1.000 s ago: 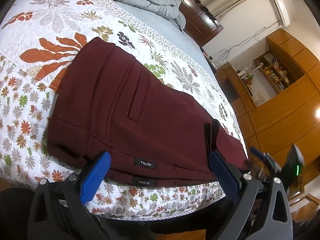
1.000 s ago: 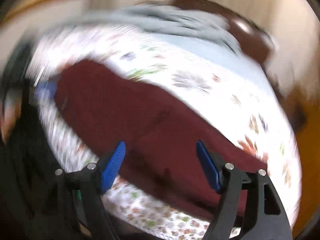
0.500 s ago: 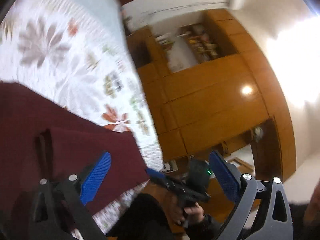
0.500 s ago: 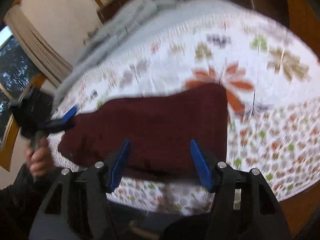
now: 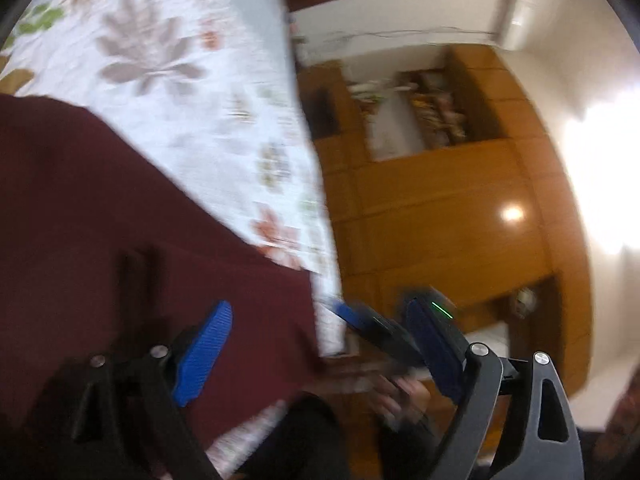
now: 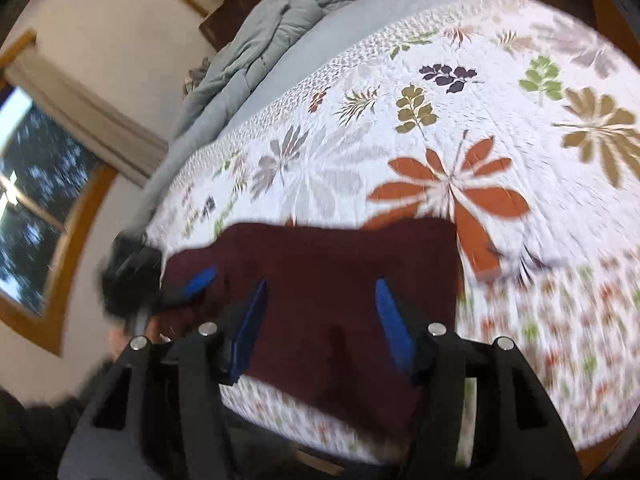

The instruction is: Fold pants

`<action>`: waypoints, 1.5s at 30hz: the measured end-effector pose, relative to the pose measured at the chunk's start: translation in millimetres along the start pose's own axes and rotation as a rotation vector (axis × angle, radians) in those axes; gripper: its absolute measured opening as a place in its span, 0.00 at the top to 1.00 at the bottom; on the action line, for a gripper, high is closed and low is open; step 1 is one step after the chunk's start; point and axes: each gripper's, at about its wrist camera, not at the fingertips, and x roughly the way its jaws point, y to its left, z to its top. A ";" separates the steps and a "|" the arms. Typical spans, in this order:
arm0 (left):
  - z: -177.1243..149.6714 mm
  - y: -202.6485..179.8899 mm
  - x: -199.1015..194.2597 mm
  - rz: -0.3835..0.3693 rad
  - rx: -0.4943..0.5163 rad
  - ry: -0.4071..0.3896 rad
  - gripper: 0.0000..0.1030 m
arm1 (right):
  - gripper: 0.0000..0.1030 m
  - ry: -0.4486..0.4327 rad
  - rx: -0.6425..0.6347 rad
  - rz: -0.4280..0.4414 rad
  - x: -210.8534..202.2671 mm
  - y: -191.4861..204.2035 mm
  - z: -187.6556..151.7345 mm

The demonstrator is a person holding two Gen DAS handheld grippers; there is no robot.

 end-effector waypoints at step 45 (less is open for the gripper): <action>-130.4 86.3 -273.5 0.380 -0.466 -0.850 0.04 | 0.10 1.114 -0.927 0.041 445.6 408.3 18.2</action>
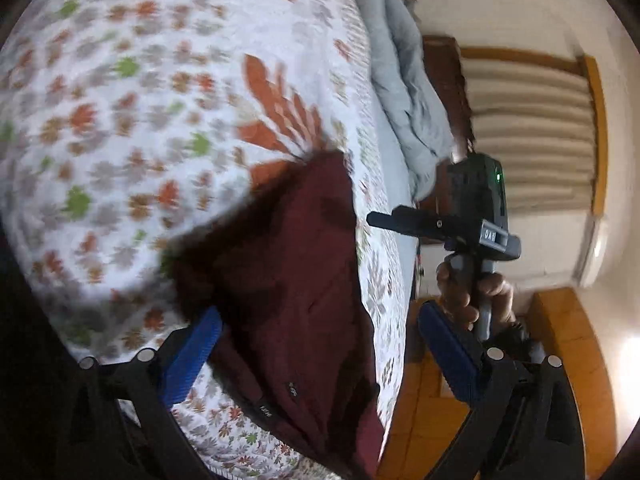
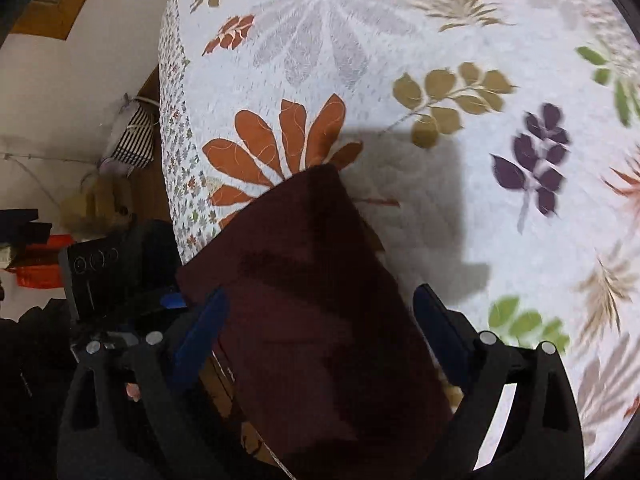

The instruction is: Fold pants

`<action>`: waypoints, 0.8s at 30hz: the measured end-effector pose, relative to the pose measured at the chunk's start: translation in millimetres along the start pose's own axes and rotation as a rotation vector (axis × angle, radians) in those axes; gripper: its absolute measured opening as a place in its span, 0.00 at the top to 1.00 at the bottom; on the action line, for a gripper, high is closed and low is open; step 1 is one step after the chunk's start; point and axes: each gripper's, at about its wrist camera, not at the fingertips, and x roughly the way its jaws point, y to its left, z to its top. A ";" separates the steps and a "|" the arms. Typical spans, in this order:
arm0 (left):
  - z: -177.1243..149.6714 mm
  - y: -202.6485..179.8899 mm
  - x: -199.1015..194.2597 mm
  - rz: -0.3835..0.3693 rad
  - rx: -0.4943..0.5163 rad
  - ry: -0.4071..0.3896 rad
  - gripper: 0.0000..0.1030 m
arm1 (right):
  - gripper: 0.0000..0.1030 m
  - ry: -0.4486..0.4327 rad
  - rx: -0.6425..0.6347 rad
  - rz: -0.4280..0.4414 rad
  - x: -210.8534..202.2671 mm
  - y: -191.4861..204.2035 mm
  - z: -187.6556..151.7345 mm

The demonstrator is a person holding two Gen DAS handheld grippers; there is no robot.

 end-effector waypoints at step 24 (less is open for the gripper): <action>-10.8 10.7 4.5 0.107 -0.039 0.007 0.04 | 0.08 0.167 -0.105 0.121 57.2 3.6 44.5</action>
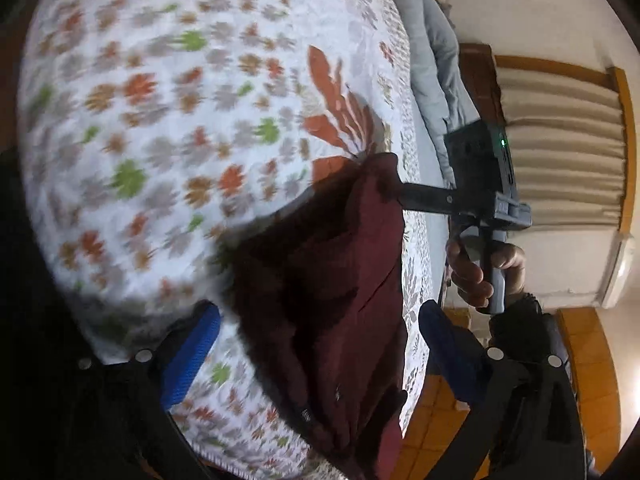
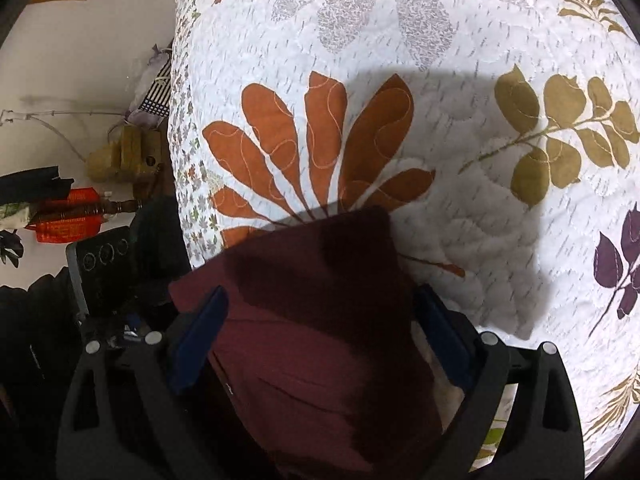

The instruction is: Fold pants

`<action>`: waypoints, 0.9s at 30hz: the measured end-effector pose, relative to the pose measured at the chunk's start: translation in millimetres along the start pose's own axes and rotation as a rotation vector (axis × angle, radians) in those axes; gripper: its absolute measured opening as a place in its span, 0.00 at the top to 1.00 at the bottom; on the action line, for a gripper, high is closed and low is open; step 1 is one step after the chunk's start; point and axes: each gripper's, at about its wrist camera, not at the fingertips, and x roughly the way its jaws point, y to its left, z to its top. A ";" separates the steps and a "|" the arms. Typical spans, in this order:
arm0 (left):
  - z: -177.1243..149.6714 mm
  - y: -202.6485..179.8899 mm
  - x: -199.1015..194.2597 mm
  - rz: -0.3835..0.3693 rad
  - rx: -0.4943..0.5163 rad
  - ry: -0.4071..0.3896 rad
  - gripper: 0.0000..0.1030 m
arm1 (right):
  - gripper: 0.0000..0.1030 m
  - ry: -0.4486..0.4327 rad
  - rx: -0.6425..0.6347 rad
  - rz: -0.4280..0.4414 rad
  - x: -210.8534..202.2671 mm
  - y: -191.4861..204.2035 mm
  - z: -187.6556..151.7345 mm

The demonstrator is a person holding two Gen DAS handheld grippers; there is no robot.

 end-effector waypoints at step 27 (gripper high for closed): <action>-33.1 -89.5 -40.4 -0.146 0.288 0.021 0.66 | 0.75 -0.161 -0.047 -0.146 -97.4 63.5 -68.0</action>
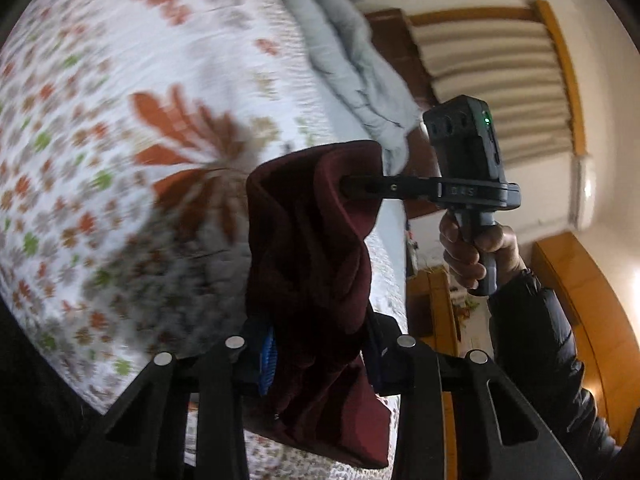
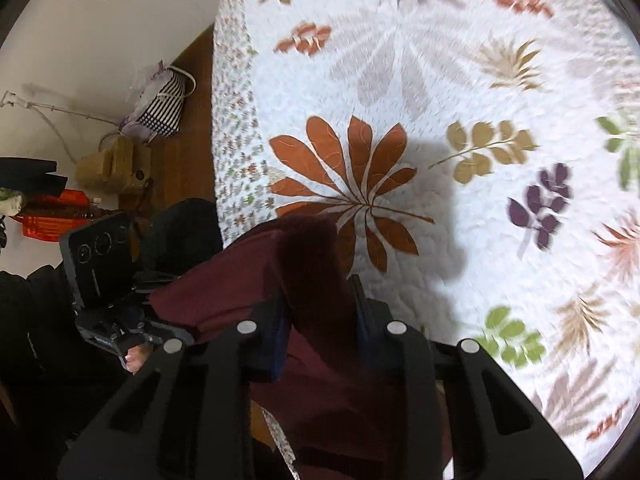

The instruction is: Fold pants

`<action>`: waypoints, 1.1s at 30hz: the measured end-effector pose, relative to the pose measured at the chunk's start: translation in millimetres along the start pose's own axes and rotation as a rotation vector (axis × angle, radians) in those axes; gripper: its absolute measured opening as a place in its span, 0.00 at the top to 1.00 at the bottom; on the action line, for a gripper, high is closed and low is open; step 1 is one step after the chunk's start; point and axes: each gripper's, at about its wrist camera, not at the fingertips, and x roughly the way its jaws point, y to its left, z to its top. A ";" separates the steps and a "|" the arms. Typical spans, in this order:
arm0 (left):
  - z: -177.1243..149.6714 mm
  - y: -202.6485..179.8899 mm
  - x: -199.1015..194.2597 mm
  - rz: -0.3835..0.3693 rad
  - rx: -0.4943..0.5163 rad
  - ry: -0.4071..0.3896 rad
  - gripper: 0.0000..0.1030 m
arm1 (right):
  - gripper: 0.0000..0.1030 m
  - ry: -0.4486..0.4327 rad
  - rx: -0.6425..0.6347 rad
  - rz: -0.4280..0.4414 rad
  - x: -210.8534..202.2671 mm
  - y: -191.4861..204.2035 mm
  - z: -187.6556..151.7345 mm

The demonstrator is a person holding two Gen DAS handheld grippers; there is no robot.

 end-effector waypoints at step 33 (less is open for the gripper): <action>-172.9 -275.5 83.7 -0.127 0.787 0.363 0.67 | 0.82 -0.479 0.241 -0.308 -186.6 52.3 -356.3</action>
